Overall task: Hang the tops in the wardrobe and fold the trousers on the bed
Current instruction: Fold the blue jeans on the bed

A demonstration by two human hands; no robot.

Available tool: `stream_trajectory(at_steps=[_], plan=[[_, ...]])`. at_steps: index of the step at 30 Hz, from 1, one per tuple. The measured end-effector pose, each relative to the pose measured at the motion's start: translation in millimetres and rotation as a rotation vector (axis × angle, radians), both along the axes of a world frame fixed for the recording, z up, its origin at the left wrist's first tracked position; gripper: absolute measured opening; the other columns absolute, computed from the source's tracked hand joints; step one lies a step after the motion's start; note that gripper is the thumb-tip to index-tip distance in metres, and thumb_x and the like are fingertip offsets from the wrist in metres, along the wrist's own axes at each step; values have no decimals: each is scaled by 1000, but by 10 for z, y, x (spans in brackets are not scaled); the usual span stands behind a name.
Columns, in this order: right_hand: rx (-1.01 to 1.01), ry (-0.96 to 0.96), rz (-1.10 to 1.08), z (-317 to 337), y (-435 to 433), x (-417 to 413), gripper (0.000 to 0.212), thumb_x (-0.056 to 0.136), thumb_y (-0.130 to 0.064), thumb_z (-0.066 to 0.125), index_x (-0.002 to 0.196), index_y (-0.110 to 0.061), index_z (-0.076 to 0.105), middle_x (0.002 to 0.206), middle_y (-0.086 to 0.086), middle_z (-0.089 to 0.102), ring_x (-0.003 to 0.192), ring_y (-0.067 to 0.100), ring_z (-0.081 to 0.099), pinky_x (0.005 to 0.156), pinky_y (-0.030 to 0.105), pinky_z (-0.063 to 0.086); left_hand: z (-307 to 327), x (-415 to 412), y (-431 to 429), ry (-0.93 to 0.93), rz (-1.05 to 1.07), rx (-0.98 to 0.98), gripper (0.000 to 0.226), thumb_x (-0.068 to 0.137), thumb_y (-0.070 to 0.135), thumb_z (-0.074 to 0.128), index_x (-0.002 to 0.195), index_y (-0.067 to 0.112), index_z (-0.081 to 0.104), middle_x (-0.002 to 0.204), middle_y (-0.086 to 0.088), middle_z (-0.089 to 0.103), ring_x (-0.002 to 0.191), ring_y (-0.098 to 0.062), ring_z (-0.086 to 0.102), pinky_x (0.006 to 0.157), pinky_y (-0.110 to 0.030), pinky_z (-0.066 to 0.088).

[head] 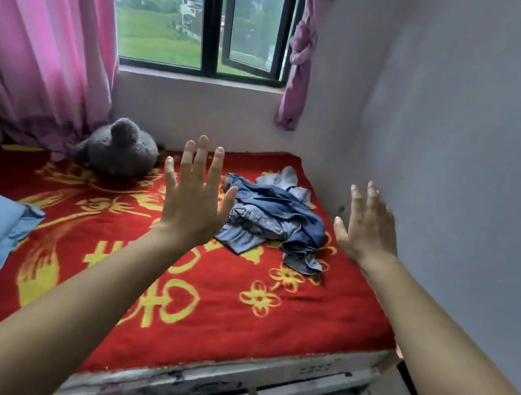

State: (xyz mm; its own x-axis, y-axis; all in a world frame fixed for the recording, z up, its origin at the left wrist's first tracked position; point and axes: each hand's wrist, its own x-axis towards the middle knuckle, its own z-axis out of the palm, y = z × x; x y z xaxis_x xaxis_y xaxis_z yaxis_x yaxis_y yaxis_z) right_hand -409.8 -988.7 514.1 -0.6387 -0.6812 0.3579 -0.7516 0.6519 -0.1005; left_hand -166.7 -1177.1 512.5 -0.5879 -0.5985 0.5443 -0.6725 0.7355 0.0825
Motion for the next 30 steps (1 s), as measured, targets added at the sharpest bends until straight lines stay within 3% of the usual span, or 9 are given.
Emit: stream_trajectory(at_steps=[11, 22, 30], plan=[[77, -3, -128, -292, -207, -1180, 77, 96, -42, 53, 157, -12, 18, 163, 23, 7, 149, 37, 18, 120, 48, 23, -448, -1546, -647, -83, -102, 157, 73, 97, 55, 27, 156, 13, 15, 164, -15, 1, 150, -34, 3, 117, -61, 11], [138, -198, -139, -1268, -980, -2814, 79, 96, -44, 50, 158, -12, 12, 164, 22, 3, 149, 37, 17, 121, 47, 22, -1175, -3114, -1448, -308, -95, 190, 75, 97, 60, 26, 157, 18, 10, 164, -13, -5, 151, -32, -3, 117, -61, 8], [254, -367, -148, -2309, -1475, -3966, 81, 93, -42, 54, 157, -12, 14, 163, 23, 6, 146, 38, 25, 116, 46, 28, -2048, -4249, -1801, -456, -149, 314, 71, 98, 56, 33, 155, 15, 23, 164, -15, 5, 151, -32, 4, 117, -58, 14]])
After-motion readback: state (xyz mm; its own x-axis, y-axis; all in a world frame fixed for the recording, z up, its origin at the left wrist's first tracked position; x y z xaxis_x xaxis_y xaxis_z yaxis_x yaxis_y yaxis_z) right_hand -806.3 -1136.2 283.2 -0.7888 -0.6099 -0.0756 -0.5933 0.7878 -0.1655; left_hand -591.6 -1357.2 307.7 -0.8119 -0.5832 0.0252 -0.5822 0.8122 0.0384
